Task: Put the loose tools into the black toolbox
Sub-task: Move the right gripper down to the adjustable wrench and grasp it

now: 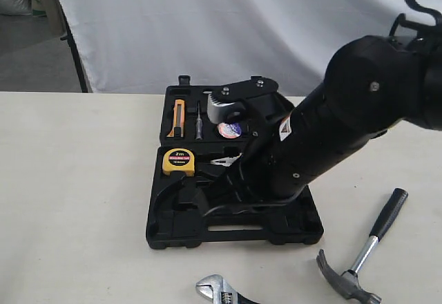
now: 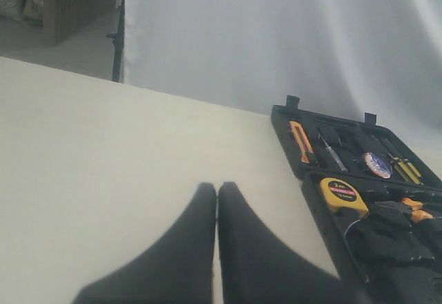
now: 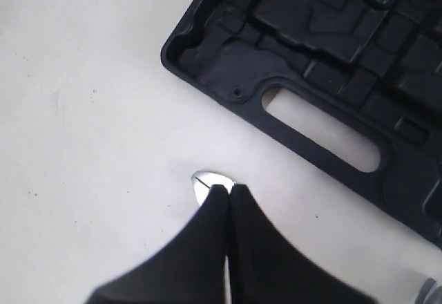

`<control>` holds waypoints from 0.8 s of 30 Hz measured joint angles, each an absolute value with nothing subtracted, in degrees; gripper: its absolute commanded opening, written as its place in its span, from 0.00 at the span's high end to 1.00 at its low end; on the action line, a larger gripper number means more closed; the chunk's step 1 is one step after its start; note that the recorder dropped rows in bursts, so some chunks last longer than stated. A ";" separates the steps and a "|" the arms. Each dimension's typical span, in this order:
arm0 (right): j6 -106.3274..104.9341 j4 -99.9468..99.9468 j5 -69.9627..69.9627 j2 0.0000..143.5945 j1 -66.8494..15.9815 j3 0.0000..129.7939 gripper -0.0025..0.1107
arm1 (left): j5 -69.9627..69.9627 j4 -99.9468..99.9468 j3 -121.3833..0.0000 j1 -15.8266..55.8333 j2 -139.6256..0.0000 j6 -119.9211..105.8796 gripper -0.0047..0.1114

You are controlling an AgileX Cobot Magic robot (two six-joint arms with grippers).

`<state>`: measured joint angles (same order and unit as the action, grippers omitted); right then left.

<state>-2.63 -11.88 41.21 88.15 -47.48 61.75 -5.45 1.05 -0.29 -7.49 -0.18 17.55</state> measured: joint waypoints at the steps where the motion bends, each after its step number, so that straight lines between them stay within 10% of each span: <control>1: -2.53 -11.17 41.17 88.15 -47.99 61.65 0.98 | -5.45 1.05 -0.29 -7.49 -0.18 17.55 0.95; 24: 14.16 -3.53 46.45 98.07 -51.92 61.21 0.98 | -5.45 1.05 -0.29 -7.49 -0.18 17.55 0.95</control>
